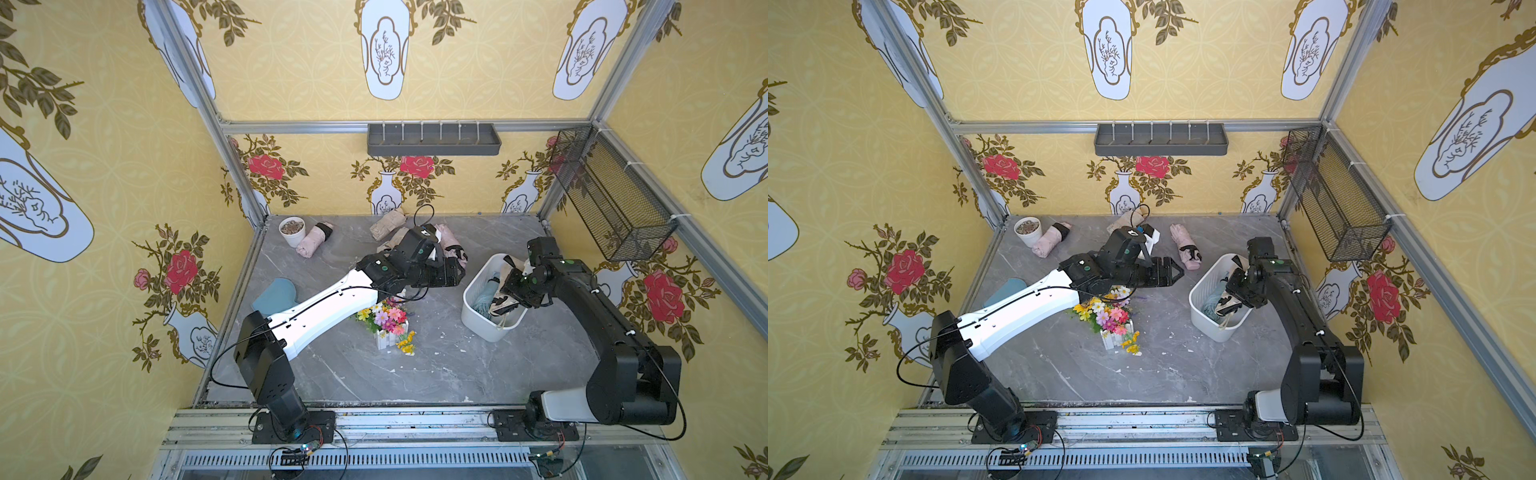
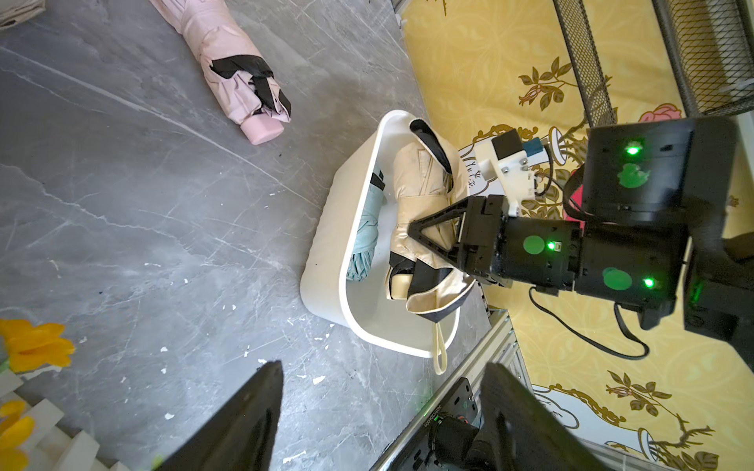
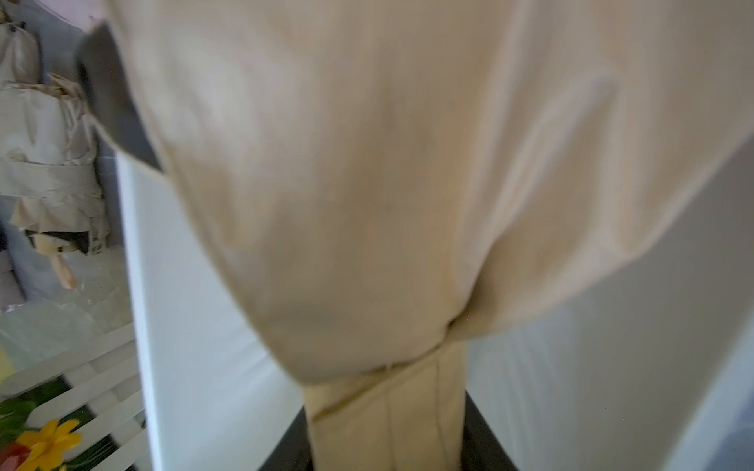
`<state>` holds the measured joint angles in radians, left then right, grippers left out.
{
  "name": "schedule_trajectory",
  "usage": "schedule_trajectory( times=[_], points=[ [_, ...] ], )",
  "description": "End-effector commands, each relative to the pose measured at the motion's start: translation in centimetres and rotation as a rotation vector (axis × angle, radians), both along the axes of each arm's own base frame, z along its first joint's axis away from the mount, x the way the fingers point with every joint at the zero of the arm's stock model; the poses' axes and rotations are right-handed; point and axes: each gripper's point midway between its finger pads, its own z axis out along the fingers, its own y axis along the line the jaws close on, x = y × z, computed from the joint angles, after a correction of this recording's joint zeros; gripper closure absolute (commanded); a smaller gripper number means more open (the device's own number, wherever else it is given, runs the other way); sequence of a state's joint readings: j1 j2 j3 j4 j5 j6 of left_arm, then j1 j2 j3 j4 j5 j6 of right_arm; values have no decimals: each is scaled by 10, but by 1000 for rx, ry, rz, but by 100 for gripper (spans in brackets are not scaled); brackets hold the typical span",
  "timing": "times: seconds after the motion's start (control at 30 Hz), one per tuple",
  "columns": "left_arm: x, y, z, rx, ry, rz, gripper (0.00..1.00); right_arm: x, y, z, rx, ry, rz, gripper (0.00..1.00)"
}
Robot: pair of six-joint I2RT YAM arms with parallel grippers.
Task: Put the umbrella into the storage box
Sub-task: Place the umbrella in the storage box.
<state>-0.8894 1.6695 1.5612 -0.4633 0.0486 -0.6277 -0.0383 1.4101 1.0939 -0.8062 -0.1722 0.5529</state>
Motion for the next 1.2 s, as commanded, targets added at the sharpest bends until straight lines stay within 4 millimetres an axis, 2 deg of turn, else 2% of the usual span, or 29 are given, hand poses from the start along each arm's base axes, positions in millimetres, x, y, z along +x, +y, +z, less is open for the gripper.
schedule_trajectory(
  times=[0.0,0.13,0.27,0.37,0.47,0.57,0.7,0.83,0.93,1.17],
  points=[
    [1,-4,2,-16,-17,-11,19,14,-9,-1,-50,-34,-8,56],
    [1,-3,0,-13,-15,-9,19,13,-14,-2,-74,-29,-30,38],
    [1,-4,-2,-8,-13,-11,19,10,-14,11,-115,-40,-22,25],
    [1,-4,-6,-3,-6,-13,18,7,-13,27,-148,-63,1,19],
    [0,-3,-9,-1,-3,-12,18,6,-10,44,-176,-100,22,18],
    [-1,-2,-12,0,-1,-12,18,9,-9,48,-172,-112,24,33],
    [-2,0,-11,0,-2,-9,18,16,-4,33,-147,-74,38,60],
    [-4,4,-11,4,-5,-4,18,26,-8,20,-157,-47,37,91],
    [-5,7,-12,8,-5,-1,18,31,-14,10,-187,-6,42,97],
    [-8,11,-16,17,-1,4,18,38,-35,-3,-308,57,24,100]
  ],
)
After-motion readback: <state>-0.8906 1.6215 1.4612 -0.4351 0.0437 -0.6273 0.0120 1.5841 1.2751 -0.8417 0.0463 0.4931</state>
